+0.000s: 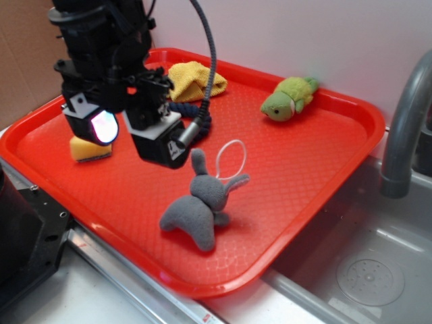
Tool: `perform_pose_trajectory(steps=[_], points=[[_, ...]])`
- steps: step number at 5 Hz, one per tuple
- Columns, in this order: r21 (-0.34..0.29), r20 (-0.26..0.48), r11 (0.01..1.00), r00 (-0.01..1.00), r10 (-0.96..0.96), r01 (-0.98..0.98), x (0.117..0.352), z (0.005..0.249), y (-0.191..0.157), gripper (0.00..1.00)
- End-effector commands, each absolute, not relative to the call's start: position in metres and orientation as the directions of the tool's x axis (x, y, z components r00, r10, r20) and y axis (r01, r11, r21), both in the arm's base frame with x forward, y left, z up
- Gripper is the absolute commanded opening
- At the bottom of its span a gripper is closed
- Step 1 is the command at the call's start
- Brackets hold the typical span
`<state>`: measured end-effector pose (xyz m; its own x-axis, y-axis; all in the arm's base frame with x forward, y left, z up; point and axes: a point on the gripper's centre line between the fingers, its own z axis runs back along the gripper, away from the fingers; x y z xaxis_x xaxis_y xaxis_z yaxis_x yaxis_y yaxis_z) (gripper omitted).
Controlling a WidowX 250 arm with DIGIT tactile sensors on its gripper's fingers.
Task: Grab the gray animal.
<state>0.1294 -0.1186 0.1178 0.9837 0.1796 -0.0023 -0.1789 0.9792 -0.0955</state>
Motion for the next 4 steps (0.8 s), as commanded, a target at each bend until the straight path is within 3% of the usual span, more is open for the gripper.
perform_pose_trajectory(steps=[1, 3, 4], points=[[-0.148, 0.025, 0.982, 0.992, 0.122, -0.117, 0.152, 0.067, -0.140, 1.00], [-0.153, -0.097, 0.971, 0.981, 0.168, -0.181, 0.163, 0.039, -0.144, 1.00], [-0.123, -0.135, 0.974, 0.976, 0.172, -0.189, 0.113, 0.033, -0.166, 0.00]])
